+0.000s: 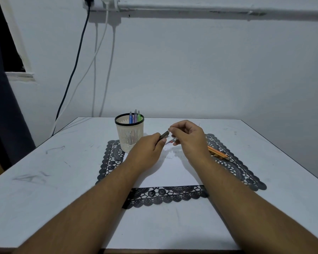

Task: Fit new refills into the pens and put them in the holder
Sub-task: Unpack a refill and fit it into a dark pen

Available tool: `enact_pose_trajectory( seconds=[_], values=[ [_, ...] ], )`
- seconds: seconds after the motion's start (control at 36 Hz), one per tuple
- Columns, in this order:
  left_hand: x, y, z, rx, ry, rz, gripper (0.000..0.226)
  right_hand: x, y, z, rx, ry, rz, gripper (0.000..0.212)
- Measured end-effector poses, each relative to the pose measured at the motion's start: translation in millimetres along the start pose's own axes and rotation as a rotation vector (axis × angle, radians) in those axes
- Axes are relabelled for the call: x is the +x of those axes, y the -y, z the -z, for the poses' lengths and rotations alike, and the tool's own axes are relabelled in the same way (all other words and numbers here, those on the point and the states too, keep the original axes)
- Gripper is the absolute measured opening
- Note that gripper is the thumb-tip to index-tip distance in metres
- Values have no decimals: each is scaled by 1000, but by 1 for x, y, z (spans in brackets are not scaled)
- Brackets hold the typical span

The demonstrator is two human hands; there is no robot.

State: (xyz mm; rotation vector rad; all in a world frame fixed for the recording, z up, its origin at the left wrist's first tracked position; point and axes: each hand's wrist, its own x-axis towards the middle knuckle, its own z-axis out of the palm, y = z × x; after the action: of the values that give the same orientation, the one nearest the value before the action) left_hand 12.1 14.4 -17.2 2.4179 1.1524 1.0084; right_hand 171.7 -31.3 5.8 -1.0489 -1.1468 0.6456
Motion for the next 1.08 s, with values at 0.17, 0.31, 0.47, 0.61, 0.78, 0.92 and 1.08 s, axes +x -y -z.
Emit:
enact_pose_trajectory(
  seconds=[0.17,0.31,0.47,0.61,0.78,0.92,1.08],
  values=[
    [-1,1,1,-13,-14,6,34,-2,3,-1,26,12,-28,6],
    [-1,-1,2,-7,-14,-1,34,-3,4,0,41,1,-74,6],
    [-1,2,0,4,-13,-4,34,-3,2,0,23,-11,-95,6],
    [0,2,0,15,-16,-11,34,-2,3,0,41,4,-99,6],
    [0,3,-1,34,-18,-23,35,-1,2,1,33,1,-121,7],
    [0,3,-1,40,-20,-28,35,-1,3,1,19,-10,-113,6],
    [0,1,0,29,-19,-25,34,-2,4,0,56,-9,-94,6]
  ],
)
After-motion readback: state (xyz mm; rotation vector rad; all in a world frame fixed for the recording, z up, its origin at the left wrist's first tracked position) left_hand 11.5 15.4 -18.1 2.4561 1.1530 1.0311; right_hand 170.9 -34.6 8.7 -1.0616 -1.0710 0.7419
